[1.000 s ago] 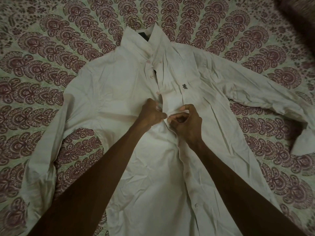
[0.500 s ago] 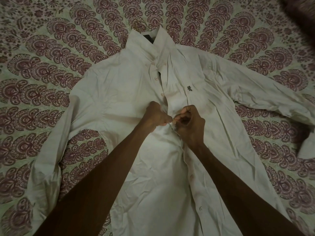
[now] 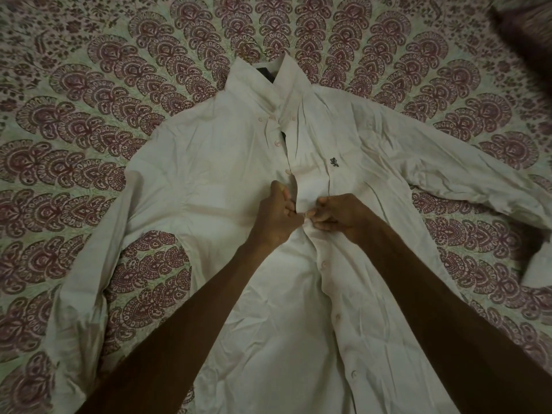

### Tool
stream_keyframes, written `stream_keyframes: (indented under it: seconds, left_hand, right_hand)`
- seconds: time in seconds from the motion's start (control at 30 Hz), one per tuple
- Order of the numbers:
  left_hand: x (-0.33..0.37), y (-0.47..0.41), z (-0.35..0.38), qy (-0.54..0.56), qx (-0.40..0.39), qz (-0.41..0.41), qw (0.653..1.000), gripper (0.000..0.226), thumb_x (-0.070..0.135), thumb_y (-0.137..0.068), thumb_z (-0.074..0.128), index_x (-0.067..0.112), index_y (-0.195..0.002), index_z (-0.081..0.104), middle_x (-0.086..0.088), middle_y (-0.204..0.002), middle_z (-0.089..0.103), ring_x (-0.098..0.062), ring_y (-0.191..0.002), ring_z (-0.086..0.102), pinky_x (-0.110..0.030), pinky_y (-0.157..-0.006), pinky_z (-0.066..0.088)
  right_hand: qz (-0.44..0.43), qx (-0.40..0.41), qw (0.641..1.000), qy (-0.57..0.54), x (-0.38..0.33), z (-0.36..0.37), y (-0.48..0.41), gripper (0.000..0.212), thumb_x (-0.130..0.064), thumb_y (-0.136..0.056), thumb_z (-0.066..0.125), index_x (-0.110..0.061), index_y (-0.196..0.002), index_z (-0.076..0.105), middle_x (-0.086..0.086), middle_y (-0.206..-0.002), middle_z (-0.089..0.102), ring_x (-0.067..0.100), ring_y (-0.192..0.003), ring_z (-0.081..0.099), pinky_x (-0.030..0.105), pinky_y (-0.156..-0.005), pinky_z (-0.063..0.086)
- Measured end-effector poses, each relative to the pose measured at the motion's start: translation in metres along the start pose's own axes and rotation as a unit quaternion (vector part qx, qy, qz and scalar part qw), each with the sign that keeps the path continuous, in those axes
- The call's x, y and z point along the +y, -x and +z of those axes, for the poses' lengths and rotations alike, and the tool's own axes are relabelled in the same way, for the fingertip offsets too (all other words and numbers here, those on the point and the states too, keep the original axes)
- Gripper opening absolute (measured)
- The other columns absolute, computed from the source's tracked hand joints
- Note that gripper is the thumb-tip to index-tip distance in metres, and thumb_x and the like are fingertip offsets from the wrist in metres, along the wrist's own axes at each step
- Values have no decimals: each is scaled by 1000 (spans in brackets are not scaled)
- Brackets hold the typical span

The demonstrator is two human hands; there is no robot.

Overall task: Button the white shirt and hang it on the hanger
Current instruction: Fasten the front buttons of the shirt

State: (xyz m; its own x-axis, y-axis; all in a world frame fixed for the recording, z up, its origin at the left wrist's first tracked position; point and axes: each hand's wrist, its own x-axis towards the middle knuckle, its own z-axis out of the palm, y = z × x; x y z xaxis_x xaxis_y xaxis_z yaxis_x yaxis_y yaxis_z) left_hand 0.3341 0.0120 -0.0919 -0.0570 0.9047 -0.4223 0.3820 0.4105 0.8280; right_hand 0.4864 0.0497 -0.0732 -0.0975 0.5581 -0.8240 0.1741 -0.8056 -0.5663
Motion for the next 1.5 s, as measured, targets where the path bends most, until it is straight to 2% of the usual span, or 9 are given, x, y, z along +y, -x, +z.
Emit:
stream_keyframes:
  seconds: [0.17,0.27,0.33,0.47,0.67,0.87,1.0,1.27,1.5]
  left_hand:
    - [-2,3,5,-84,40,105,990,45,5,-75,76,18,-88,34,-13,-67,58,-21,-58,59,-32,-57,52]
    - [-3,2,4,-69,44,82,993,47,8,-71,82,15,-90,40,-12,-68,62,-21,-61,63,-31,-59,55]
    - [-2,1,5,-19,45,32,998,45,9,-67,86,11,-91,48,-10,-72,65,-20,-63,65,-29,-60,57]
    - [4,-13,-2,-51,134,33,989,19,-1,-76,68,14,-84,60,-3,-81,64,-9,-67,58,-25,-63,51]
    - [4,-44,-22,-94,191,62,975,22,-4,-84,59,14,-90,70,-2,-91,69,-15,-85,64,-27,-80,55]
    - [10,-53,-22,-155,169,108,967,7,6,-85,68,13,-86,70,-3,-89,64,-16,-84,60,-26,-78,51]
    - [16,-63,-24,-236,165,126,949,10,22,-85,72,13,-88,72,-5,-92,62,-20,-89,55,-26,-77,47]
    - [30,-70,-21,-284,85,60,953,21,18,-86,69,4,-98,60,-13,-104,62,-27,-97,62,-32,-79,47]
    - [29,-70,-22,-151,116,21,981,16,20,-85,67,6,-77,70,-6,-80,71,-19,-77,64,-34,-73,53]
  right_hand:
    - [73,24,994,72,-14,1,-1,19,10,-80,66,-5,-71,61,9,-63,58,12,-47,56,21,-53,49]
    - [80,47,992,90,-12,4,-2,17,3,-80,72,-4,-69,61,8,-63,61,15,-57,58,24,-65,51]
    - [11,118,976,180,-5,6,-8,10,-8,-77,77,-2,-73,70,8,-69,70,19,-66,67,29,-75,58]
    - [-254,282,858,345,-10,23,3,16,-26,-90,64,-12,-86,72,-4,-79,72,7,-65,58,16,-59,40]
    - [-261,302,831,388,-30,42,-18,37,-50,-78,71,-14,-75,61,-7,-63,54,9,-55,49,22,-52,36]
    - [-256,310,805,436,-43,37,-31,15,-19,-84,65,-12,-95,72,6,-98,62,19,-78,59,28,-67,48]
    - [-307,239,793,470,-54,29,-35,13,-21,-90,63,-15,-92,74,2,-89,71,18,-77,65,31,-70,54]
    - [-179,189,941,216,-62,11,-40,13,-10,-84,72,-3,-95,75,6,-78,72,18,-65,69,34,-66,62]
    - [-142,143,976,78,-59,7,-35,7,-9,-88,70,-2,-90,70,8,-76,67,14,-62,65,25,-59,60]
